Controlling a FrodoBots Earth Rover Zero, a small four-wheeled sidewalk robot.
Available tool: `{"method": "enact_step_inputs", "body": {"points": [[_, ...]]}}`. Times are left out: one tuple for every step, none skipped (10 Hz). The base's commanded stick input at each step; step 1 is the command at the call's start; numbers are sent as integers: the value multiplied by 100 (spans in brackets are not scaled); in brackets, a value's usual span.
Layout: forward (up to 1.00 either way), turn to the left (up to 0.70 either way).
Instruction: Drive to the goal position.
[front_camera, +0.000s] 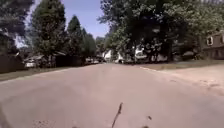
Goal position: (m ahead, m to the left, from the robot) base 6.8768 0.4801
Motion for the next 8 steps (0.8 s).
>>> {"method": "enact_step_inputs", "body": {"points": [[69,3],[69,-11],[69,-33],[69,-7],[69,3],[69,3],[69,3],[69,3]]}}
